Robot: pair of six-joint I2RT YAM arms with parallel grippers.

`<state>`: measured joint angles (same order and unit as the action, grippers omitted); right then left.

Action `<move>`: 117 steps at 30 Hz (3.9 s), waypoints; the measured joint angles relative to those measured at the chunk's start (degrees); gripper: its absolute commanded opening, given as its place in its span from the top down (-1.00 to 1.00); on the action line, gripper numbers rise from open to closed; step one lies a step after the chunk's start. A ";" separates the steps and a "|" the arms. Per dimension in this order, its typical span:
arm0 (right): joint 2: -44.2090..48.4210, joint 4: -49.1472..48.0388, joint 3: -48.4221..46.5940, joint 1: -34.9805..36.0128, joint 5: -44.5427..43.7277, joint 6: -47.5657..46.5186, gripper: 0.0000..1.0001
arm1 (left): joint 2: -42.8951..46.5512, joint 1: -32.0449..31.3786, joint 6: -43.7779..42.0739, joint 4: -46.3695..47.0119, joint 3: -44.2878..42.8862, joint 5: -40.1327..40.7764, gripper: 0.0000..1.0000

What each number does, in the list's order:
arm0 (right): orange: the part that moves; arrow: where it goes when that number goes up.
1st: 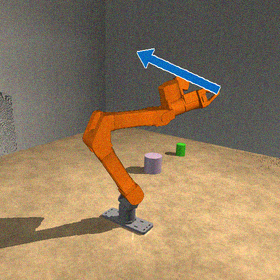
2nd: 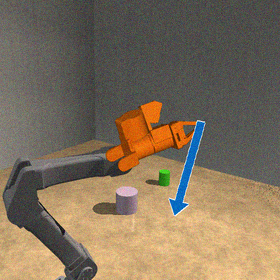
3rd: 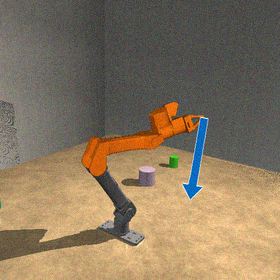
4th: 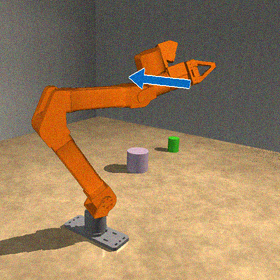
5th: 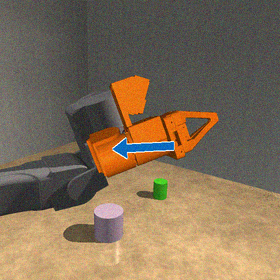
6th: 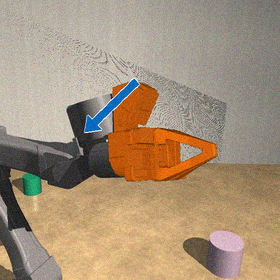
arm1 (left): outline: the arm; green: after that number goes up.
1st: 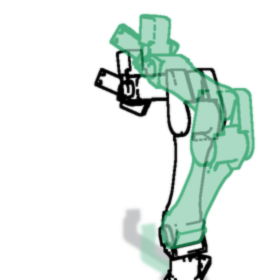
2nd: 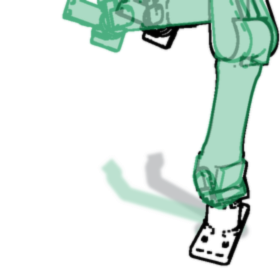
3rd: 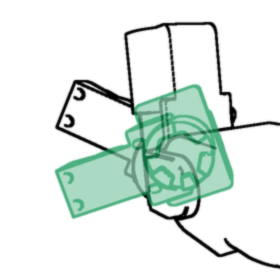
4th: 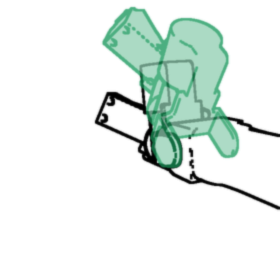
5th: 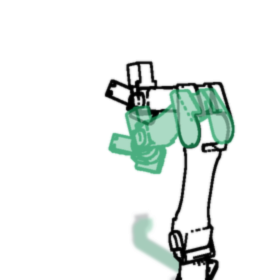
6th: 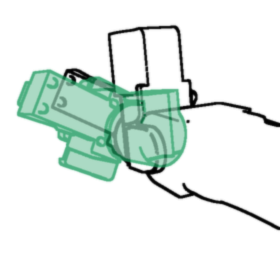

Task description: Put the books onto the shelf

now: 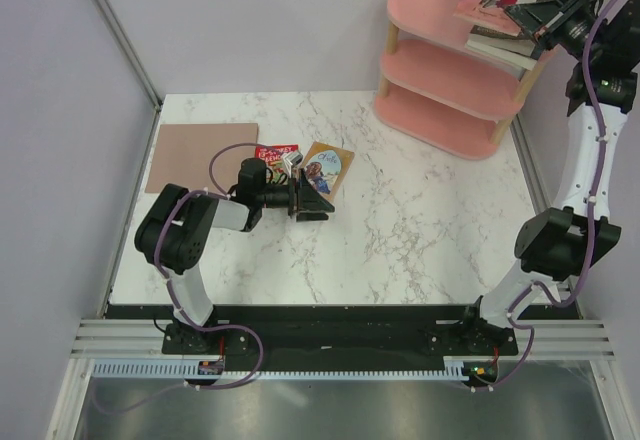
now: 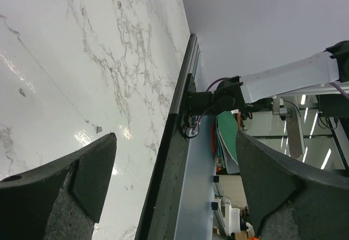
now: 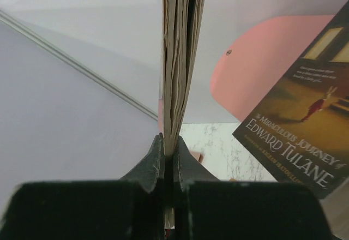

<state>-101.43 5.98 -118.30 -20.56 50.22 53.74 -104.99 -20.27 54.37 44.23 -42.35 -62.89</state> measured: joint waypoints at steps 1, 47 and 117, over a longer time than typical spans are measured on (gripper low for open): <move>-0.22 -0.20 -0.04 -0.57 0.04 0.66 1.00 | 0.00 -0.02 -0.13 -0.09 0.31 0.02 -0.91; -4.72 -3.39 2.84 -8.87 6.10 10.56 -0.96 | 1.16 -0.11 -3.52 -4.31 2.45 2.56 -0.91; -10.38 -21.07 58.80 43.47 -21.88 -4.31 -0.17 | -6.71 8.90 -26.14 -76.96 -42.03 51.19 -1.00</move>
<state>-111.81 -15.09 -59.51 22.92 28.34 49.43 -111.70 -11.38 28.23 -32.73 -84.38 -11.70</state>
